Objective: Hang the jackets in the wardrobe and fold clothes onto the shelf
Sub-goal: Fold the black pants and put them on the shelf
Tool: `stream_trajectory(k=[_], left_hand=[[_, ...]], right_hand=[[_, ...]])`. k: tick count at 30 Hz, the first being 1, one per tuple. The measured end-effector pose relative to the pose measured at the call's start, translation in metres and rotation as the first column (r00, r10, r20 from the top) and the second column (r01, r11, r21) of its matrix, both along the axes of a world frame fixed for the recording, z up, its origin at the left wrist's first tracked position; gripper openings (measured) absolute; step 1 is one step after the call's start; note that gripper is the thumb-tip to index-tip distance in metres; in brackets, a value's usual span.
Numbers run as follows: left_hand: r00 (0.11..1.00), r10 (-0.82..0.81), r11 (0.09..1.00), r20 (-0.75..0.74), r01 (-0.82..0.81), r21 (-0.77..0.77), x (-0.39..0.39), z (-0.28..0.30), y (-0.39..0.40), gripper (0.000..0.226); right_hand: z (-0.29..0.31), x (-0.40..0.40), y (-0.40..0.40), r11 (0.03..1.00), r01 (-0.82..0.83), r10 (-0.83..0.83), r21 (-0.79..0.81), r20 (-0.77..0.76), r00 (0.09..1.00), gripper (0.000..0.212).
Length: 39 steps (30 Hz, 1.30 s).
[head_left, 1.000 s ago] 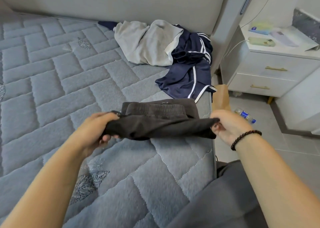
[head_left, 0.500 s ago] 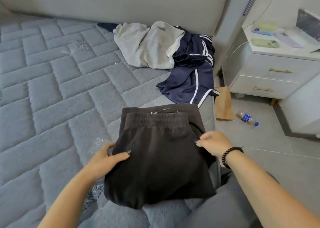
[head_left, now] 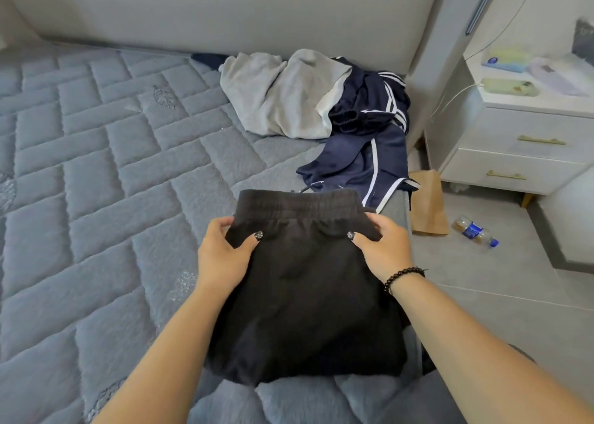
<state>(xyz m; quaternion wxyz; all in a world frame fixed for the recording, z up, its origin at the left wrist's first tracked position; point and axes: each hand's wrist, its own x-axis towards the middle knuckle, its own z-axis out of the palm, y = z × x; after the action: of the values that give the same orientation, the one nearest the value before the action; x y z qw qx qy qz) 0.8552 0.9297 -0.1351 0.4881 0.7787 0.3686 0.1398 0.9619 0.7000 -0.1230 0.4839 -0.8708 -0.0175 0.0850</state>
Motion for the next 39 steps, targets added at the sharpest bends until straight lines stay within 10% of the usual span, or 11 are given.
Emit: stream_trajectory(k=[5,7,15,26,39], left_hand=[[0.87,0.0,0.987,-0.493,0.078,0.138,0.008,-0.005,-0.005,0.081],[0.879,-0.021,0.997,-0.477,0.057,0.061,-0.003,-0.009,-0.006,0.076],[0.858,-0.433,0.804,-0.277,0.228,-0.549,-0.036,0.008,0.018,0.039],[0.877,-0.436,0.9,-0.202,0.423,-0.102,-0.013,0.053,-0.028,0.018],[0.636,-0.752,0.618,-0.174,0.772,0.149,0.075,0.131,-0.147,0.016]], right_hand=[[-0.012,0.01,-0.004,0.892,-0.109,-0.022,-0.439,-0.282,0.959,0.077],[-0.017,0.005,-0.011,0.864,-0.033,-0.133,-0.502,-0.291,0.947,0.091],[-0.034,-0.002,-0.042,0.991,-0.115,0.076,-0.065,-0.427,0.901,0.08],[0.016,-0.025,-0.06,0.968,-0.242,0.25,0.073,-0.134,0.959,0.028],[0.039,-0.033,-0.206,0.915,0.185,-0.147,0.359,-0.129,0.981,0.032]])
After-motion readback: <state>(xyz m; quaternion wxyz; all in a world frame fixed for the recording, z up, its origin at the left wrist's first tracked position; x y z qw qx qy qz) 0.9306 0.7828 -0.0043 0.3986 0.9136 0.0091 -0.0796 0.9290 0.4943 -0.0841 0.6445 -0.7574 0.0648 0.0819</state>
